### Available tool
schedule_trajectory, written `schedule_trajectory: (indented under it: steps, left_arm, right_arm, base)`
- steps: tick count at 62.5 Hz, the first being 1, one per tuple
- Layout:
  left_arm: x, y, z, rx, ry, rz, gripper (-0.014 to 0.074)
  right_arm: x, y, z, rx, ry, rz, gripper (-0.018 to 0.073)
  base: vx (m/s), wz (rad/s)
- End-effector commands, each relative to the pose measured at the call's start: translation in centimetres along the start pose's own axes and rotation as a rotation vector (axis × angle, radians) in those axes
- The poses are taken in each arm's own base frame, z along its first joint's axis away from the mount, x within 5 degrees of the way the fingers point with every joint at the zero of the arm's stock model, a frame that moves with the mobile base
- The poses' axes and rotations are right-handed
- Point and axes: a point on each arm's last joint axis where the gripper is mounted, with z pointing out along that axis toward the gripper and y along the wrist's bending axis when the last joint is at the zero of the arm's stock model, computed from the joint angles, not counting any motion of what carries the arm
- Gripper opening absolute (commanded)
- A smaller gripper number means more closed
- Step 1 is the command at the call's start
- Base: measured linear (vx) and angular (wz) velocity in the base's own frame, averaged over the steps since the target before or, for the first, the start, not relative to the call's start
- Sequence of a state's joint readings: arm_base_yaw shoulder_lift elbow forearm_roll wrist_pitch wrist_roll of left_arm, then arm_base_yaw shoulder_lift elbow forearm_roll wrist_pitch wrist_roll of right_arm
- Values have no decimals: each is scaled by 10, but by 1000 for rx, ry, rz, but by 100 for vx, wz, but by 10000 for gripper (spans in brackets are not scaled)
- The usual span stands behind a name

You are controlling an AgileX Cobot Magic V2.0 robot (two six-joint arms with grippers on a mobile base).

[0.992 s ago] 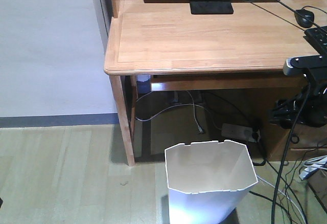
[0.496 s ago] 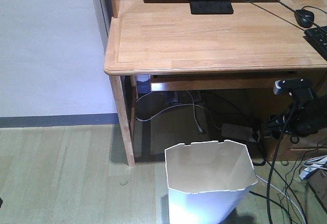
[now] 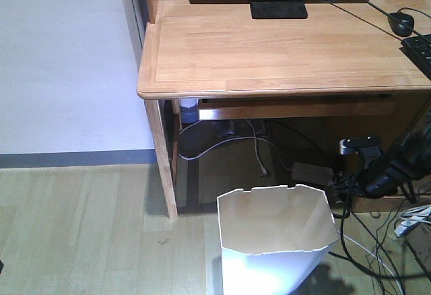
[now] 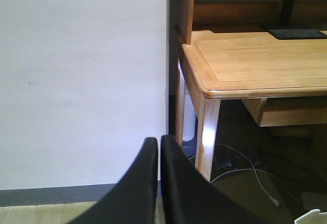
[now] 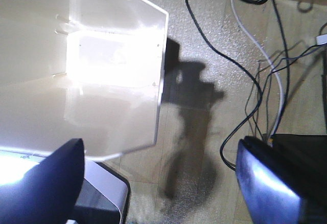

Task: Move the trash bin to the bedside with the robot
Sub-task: 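Lower the right gripper toward the rim of the white trash bin, then close the right gripper on the bin rim nearest the robot's right side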

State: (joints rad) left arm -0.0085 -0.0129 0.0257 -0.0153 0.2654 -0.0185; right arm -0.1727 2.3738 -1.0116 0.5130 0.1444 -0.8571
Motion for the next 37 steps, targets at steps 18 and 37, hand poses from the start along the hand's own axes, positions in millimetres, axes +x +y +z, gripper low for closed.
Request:
schedule_trajectory:
  steps: [18,37]
  left_arm:
    - [-1,0,0,8,-65,-6,-6]
    - [-1,0,0,8,-65,-6,-6]
  right_arm:
    - [-30,-14,78,-54,20,-4,594]
    - [-32,-17,133,-94,46,-9,594]
  base:
    - [0,0]
    - [0,0]
